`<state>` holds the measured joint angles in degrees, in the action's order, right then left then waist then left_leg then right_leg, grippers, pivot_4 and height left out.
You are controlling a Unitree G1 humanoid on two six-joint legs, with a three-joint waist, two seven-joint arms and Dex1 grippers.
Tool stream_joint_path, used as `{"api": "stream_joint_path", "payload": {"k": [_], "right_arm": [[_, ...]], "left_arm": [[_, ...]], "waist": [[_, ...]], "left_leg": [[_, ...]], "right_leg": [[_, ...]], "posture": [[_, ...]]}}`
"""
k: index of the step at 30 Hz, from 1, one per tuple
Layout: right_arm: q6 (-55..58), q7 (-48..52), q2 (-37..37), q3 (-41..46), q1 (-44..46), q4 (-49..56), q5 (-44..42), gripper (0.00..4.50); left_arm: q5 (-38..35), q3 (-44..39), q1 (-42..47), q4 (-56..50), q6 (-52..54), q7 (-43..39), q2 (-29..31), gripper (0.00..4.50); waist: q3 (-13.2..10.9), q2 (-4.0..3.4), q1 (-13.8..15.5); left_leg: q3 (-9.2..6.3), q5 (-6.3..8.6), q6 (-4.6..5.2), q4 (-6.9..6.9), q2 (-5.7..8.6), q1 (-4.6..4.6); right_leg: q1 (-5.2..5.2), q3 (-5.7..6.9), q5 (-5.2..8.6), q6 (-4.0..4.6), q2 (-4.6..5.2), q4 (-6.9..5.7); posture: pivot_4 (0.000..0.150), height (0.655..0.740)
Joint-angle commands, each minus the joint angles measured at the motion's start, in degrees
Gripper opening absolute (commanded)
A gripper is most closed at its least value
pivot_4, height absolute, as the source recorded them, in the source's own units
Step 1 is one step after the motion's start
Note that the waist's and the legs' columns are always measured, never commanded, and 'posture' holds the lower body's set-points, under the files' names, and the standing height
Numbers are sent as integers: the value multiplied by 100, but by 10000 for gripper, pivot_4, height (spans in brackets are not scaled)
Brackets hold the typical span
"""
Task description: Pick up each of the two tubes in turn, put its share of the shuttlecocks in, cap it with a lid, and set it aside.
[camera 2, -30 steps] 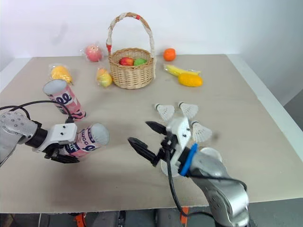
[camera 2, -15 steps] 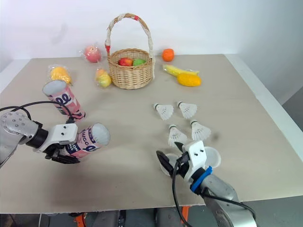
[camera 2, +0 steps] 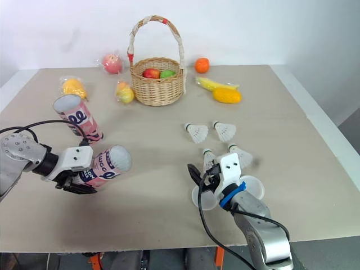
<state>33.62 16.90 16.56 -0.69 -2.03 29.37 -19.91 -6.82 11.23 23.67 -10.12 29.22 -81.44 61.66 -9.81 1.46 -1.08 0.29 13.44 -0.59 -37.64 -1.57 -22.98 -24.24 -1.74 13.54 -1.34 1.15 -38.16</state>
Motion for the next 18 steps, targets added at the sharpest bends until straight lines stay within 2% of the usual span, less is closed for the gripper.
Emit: {"api": "stream_joint_path", "payload": {"k": [1, 4, 7, 14, 18], "right_arm": [[-34, -58, -66, 32, 125, 43, -1, 26392], [-46, -69, -91, 21, 126, 23, 6, 12172], [-41, -78, -110, 17, 111, 10, -2, 255], [-89, 47, -96, 16, 83, 21, -62, 255], [-67, 556, 144, 37, 116, 389, -411, 255]], "left_arm": [[-95, 3, -8, -109, 16, 21, -38, 29025], [-92, 0, -16, -108, 1, 31, -36, 29025], [-93, 0, -22, -113, 3, 33, -34, 29025], [-75, 4, -19, -91, -4, 32, -19, 29025], [-62, 15, 4, -64, -17, 21, -15, 29025]], "waist": [[0, 0, -1], [0, 0, -1], [0, 0, -1], [0, 0, -1], [0, 0, -1]], "left_leg": [[1, 0, 0, 0, 1, 0], [0, 0, 0, 0, 1, 0], [-1, 0, 0, 0, 1, 0], [-1, 0, 0, 0, 1, 0], [0, 0, 0, 0, 1, 0]], "right_leg": [[0, -1, 0, -1, 0, 0], [0, 0, 0, -1, 0, 0], [0, 0, 0, -2, 0, 0], [0, 0, 0, -2, 0, 0], [0, 0, -1, -2, 0, 0]], "posture": [[1500, 7400], [1500, 7400], [1500, 7400], [1500, 7400], [1500, 7400]]}}
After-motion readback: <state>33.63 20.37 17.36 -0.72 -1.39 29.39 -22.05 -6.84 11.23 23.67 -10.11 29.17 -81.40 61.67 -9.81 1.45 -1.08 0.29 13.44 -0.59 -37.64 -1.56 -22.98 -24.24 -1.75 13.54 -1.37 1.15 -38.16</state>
